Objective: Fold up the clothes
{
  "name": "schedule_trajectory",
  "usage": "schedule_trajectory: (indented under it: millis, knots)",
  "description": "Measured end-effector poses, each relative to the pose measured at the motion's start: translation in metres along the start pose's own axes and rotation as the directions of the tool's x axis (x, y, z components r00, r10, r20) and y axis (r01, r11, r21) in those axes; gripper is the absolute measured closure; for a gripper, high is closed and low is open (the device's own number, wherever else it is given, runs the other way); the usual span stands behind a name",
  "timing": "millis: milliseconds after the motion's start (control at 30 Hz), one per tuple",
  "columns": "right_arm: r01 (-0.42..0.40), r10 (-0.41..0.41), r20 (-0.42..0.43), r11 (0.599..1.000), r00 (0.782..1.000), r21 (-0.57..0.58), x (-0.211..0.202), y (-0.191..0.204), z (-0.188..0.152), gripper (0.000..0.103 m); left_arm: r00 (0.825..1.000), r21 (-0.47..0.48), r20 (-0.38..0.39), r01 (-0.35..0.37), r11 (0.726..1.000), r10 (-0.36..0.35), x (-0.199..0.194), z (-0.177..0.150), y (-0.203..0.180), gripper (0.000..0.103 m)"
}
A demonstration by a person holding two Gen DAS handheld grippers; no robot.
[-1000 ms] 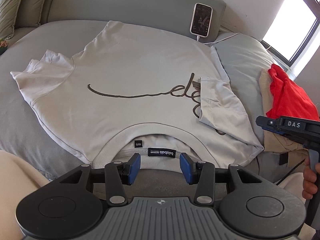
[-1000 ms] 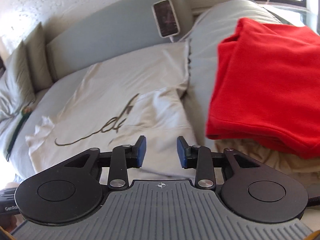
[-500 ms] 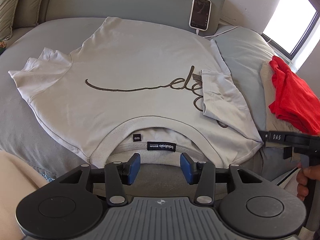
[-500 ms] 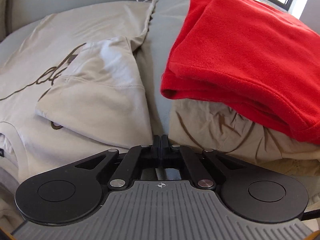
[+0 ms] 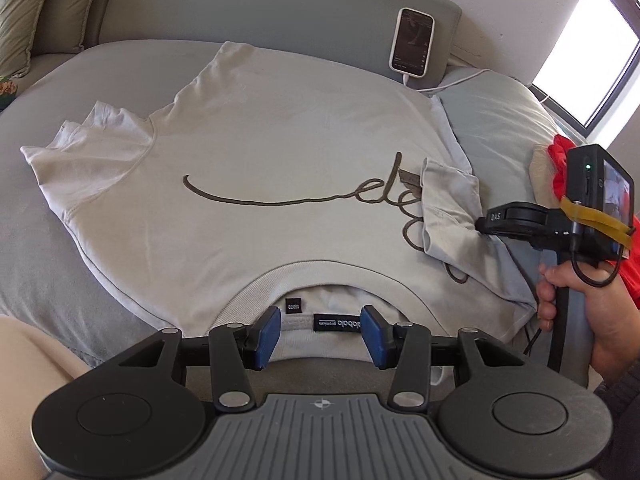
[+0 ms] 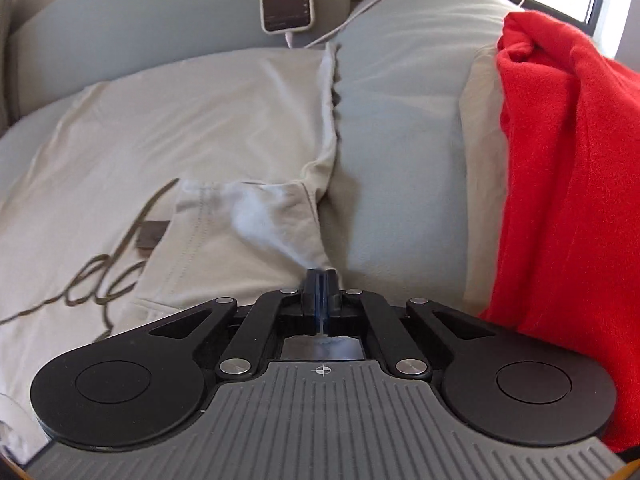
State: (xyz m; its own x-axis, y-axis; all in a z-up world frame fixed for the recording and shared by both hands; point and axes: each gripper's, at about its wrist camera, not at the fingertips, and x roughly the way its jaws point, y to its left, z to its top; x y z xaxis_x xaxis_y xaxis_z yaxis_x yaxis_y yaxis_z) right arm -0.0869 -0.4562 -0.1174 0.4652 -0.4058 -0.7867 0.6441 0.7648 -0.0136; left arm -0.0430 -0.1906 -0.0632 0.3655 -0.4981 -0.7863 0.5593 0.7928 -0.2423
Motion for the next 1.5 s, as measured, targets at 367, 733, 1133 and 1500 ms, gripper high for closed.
schedule_trajectory:
  millis: [367,733,1133,1500]
  knots:
    - [-0.087,0.083,0.044,0.993,0.996,0.083,0.014,0.009,0.036,0.096,0.999,-0.056,0.031,-0.029,0.998,0.031,0.0,0.017,0.024,0.059]
    - [-0.291,0.282,0.091,0.951,0.955,0.103,-0.079,0.016,0.023,0.059,0.985,-0.291,0.145,-0.05,0.955,0.096,-0.034,0.046,0.13,0.054]
    - [-0.55,0.543,0.086,0.827,0.835,0.116,-0.155,0.059,-0.037,0.046,0.971,-0.729,0.23,0.127,0.673,0.067,0.01,0.053,0.299,0.068]
    - [-0.558,0.557,0.034,0.826,0.83,0.077,-0.158,0.073,-0.045,0.046,0.959,-0.627,0.282,0.164,0.762,0.026,0.032,0.079,0.302,0.103]
